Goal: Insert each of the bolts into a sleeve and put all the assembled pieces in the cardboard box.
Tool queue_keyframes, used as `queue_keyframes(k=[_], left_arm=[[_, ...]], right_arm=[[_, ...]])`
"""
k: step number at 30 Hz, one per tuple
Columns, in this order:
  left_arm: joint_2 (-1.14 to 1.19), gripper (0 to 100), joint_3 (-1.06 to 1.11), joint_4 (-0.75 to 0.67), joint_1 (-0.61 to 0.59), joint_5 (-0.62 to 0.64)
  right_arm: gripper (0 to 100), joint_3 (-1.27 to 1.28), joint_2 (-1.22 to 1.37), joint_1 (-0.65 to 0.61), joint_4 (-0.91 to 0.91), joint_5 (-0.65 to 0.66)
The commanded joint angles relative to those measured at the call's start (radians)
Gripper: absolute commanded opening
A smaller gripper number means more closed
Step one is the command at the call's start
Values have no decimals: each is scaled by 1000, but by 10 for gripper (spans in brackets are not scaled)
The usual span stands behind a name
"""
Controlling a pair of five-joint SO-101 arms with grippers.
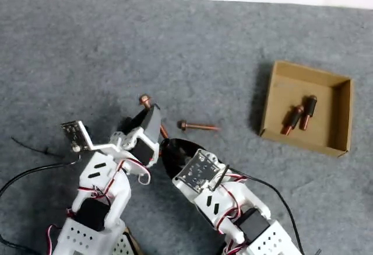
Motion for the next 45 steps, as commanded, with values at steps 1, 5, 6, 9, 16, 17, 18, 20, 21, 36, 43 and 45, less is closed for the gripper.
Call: queue_keyframes(k=[1, 5, 6, 9, 16, 17, 18, 20, 21, 36, 43, 45], left_arm=[[-19, 4, 4, -6, 27, 3], [-19, 4, 2, 6, 27, 3], [-19, 4, -5, 20, 27, 3], [-19, 4, -71, 103, 27, 6], [-19, 4, -223, 261, 18, 6], [-19, 4, -229, 255, 18, 6], [-19, 4, -236, 255, 18, 6], [-19, 4, -236, 249, 18, 6], [-19, 4, -234, 235, 18, 6], [-19, 4, -340, 388, 19, 3], [-19, 4, -357, 434, 19, 3], [-19, 4, -355, 445, 25, 5]], right_arm=[[5, 122, -10, 22, -33, 12], [5, 122, -10, 22, -33, 12], [5, 122, -10, 24, -35, 12], [5, 122, -10, 24, -35, 12], [5, 122, -10, 24, -35, 12], [5, 122, -10, 24, -35, 12], [5, 122, -10, 24, -35, 12], [5, 122, -10, 24, -33, 11], [5, 122, -10, 24, -33, 11], [5, 120, -10, 45, -35, 12], [5, 120, -10, 45, -35, 12], [5, 120, -10, 45, -35, 12]])
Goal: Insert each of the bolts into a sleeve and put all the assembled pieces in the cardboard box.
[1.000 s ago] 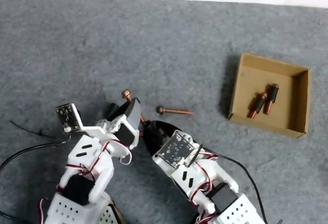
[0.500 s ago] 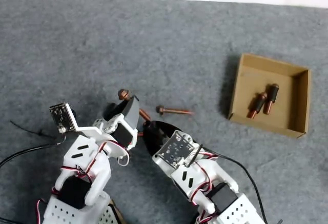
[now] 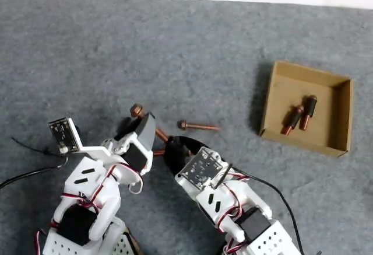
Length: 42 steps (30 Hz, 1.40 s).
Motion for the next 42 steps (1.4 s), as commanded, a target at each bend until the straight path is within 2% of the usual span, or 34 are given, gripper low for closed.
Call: queue_keyframes(k=[1, 7, 22, 28, 34, 42], left_arm=[[-19, 4, -56, 21, 16, 5], [-19, 4, 18, 17, 16, 6], [-19, 4, 8, -37, 18, 8], [-19, 4, 1, -48, 137, 5], [-19, 4, 38, -48, 70, 5], [-19, 4, 76, -46, 68, 2]], right_arm=[[5, 120, -10, 13, -33, 12], [5, 120, -10, 13, -33, 12], [5, 120, -10, 7, -31, 12], [5, 120, -2, 7, -31, 14], [5, 120, -8, 7, -31, 14], [5, 120, -8, 8, -31, 14]])
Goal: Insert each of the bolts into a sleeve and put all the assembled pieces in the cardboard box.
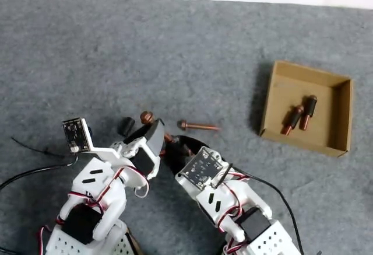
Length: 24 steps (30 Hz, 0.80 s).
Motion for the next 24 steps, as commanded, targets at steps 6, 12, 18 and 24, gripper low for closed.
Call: queue_keyframes(k=[6, 12, 18, 24], left_arm=[[-10, 4, 53, -28, 33, -69], [-8, 24, 74, -26, 76, -71], [-8, 382, 76, -21, 7, -15], [-10, 575, 24, -26, -294, 160]], right_arm=[[5, 120, -8, 4, -27, 12], [5, 120, -8, 8, -27, 12], [5, 122, -8, 10, -27, 12], [5, 122, -8, 10, -27, 11]])
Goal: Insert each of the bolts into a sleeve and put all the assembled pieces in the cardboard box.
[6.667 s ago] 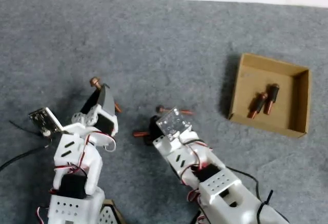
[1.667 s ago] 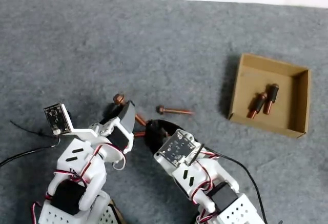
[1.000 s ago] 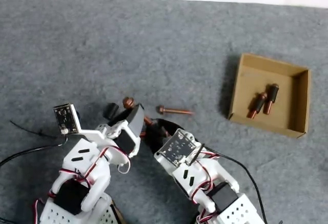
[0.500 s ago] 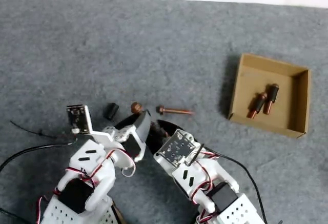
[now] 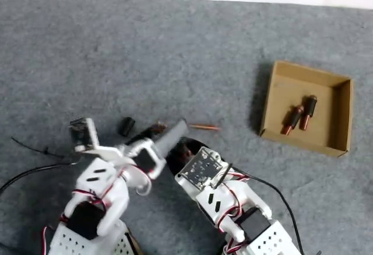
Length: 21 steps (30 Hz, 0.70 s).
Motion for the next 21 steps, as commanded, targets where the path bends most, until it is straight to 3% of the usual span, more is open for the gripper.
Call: queue_keyframes(k=[1, 4, 17, 19, 21], left_arm=[[-8, 570, -65, -21, -285, 143], [-8, 520, -53, -78, -380, 178], [-8, 66, 151, -420, -394, 46], [-8, 0, 156, -442, -418, 20], [-8, 18, 157, -445, -433, 18]], right_arm=[[5, 122, -10, 13, -27, 9], [5, 122, -10, 15, -27, 9], [5, 120, -12, 266, -85, -5], [5, 120, -12, 309, -85, -77], [5, 120, -12, 364, -87, -149]])
